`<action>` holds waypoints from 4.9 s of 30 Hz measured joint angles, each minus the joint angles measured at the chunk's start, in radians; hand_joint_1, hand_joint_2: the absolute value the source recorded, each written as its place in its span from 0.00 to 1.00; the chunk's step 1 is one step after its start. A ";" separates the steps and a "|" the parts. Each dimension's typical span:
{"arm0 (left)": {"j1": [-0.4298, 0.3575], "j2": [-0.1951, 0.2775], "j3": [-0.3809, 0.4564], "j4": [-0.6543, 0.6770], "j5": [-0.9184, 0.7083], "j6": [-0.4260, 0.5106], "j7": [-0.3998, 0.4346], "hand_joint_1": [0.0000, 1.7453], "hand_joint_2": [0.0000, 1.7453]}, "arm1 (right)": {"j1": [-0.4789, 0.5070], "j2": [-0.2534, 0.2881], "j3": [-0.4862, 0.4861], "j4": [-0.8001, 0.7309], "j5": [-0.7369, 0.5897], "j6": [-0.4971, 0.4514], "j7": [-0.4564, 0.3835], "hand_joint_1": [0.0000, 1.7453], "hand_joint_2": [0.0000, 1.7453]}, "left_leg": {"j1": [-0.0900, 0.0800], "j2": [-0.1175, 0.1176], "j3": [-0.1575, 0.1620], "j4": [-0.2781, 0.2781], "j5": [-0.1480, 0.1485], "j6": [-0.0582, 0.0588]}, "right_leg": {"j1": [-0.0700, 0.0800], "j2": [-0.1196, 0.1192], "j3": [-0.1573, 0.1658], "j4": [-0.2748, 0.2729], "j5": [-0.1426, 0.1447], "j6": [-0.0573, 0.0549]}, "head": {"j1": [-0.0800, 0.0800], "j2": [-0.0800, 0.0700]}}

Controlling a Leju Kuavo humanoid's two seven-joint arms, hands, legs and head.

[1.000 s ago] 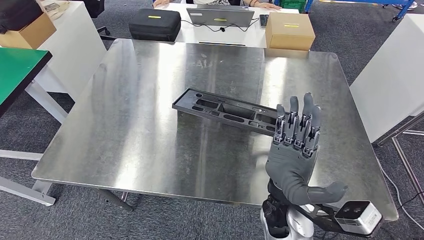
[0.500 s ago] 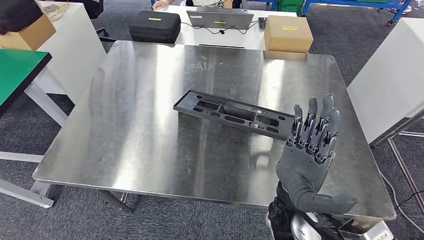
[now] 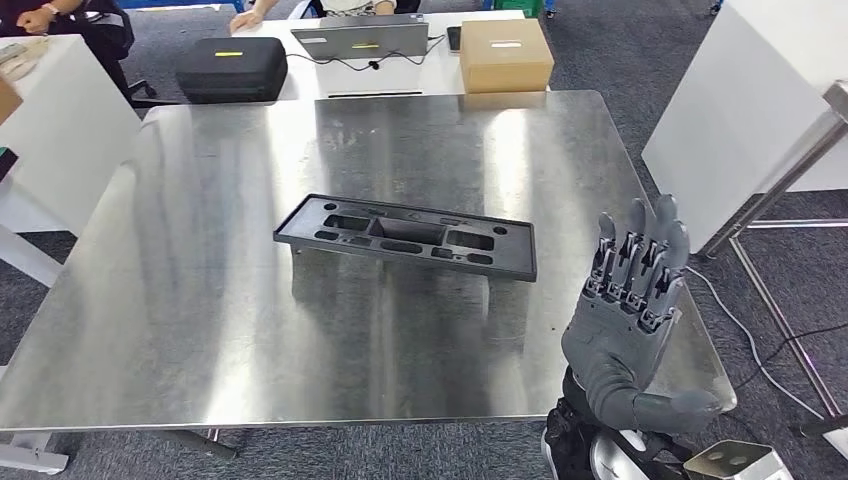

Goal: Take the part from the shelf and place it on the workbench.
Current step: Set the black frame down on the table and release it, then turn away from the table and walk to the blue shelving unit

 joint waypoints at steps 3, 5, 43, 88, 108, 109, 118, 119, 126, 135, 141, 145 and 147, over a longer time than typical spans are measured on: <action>0.002 0.000 0.000 0.000 0.000 0.002 0.000 0.00 0.00 | 0.001 0.000 0.004 0.000 0.007 -0.019 0.000 0.00 0.00 | 0.001 -0.029 -0.121 0.192 -0.059 -0.003 | 0.008 0.025 0.008 0.000 -0.007 -0.010 | -0.003 0.000; 0.002 0.000 0.000 0.000 0.000 0.002 0.000 0.00 0.00 | 0.001 -0.002 0.006 -0.001 0.016 -0.043 0.000 0.00 0.00 | 0.000 -0.030 -0.145 0.178 -0.004 0.005 | 0.014 0.038 0.020 0.000 -0.013 -0.016 | -0.003 0.000; 0.000 -0.005 0.001 0.001 0.016 0.000 -0.007 0.00 0.00 | -0.007 -0.039 0.022 0.007 0.007 -0.087 0.001 0.00 0.00 | -0.030 -0.024 -0.140 -0.041 0.191 0.035 | 0.006 0.000 0.079 -0.014 -0.057 0.000 | 0.005 0.000; -0.002 -0.015 0.000 0.001 0.004 0.019 -0.003 0.00 0.00 | -0.010 -0.022 0.004 0.035 0.014 -0.084 0.001 0.00 0.00 | -0.001 -0.041 -0.001 -0.079 0.107 0.018 | 0.010 -0.004 -0.013 -0.012 0.037 0.041 | -0.001 0.000; 0.000 -0.014 0.000 0.001 -0.002 0.010 -0.007 0.00 0.00 | -0.003 -0.031 -0.003 0.046 0.018 -0.127 0.001 0.00 0.00 | -0.009 -0.034 -0.220 0.138 0.064 -0.003 | 0.013 -0.007 0.080 -0.042 -0.026 -0.029 | 0.000 0.000; -0.001 -0.014 0.000 0.001 -0.002 0.008 -0.007 0.00 0.00 | -0.001 -0.031 -0.003 0.046 0.020 -0.130 0.001 0.00 0.00 | -0.007 -0.034 -0.220 0.185 0.054 -0.007 | 0.014 -0.007 0.064 -0.039 -0.013 -0.027 | 0.000 0.000; -0.013 -0.011 0.000 0.001 -0.004 0.000 -0.009 0.00 0.00 | 0.011 -0.033 -0.009 0.077 0.047 -0.174 0.001 0.00 0.00 | -0.011 -0.041 -0.020 -0.054 0.103 0.024 | 0.015 -0.007 -0.034 -0.001 0.059 0.033 | 0.002 0.000; -0.014 -0.012 0.000 0.001 -0.004 0.000 -0.009 0.00 0.00 | 0.013 -0.033 -0.011 0.084 0.050 -0.177 0.001 0.00 0.00 | -0.012 -0.038 -0.031 -0.058 0.118 0.033 | 0.015 -0.005 -0.043 0.007 0.048 0.035 | 0.001 0.000; -0.017 -0.013 0.000 0.001 0.006 0.001 -0.016 0.00 0.00 | 0.018 -0.056 -0.016 0.159 0.056 -0.249 0.002 0.00 0.00 | -0.017 -0.027 -0.154 -0.065 0.223 0.053 | 0.011 -0.002 -0.075 0.298 -0.106 0.038 | 0.011 0.000; -0.004 -0.016 0.001 0.001 0.019 0.005 -0.058 0.00 0.00 | 0.004 -0.062 -0.087 0.540 0.167 -0.415 0.055 0.00 0.00 | -0.009 -0.027 -0.220 -0.046 0.272 0.006 | 0.018 -0.006 0.193 -0.050 -0.148 -0.016 | -0.001 0.000; 0.004 -0.016 0.001 0.001 0.017 0.015 -0.045 0.00 0.00 | -0.034 -0.074 -0.183 0.910 0.288 -0.624 0.165 0.00 0.00 | -0.003 -0.029 -0.231 0.170 0.134 -0.011 | 0.025 -0.015 0.175 -0.040 -0.124 -0.033 | -0.004 0.000; 0.004 -0.016 0.001 0.001 0.017 0.020 -0.046 0.00 0.00 | -0.082 -0.118 -0.342 1.327 0.271 -0.624 0.255 0.00 0.00 | -0.007 -0.036 -0.110 -0.010 0.168 0.005 | 0.025 -0.017 0.159 -0.020 -0.128 -0.018 | -0.004 0.000; 0.006 -0.016 0.001 0.001 0.018 0.017 -0.051 0.00 0.00 | -0.085 -0.137 -0.387 1.468 0.294 -0.586 0.390 0.00 0.00 | -0.015 -0.038 -0.106 -0.024 0.165 0.016 | 0.030 -0.017 0.149 -0.016 -0.129 -0.007 | -0.003 0.000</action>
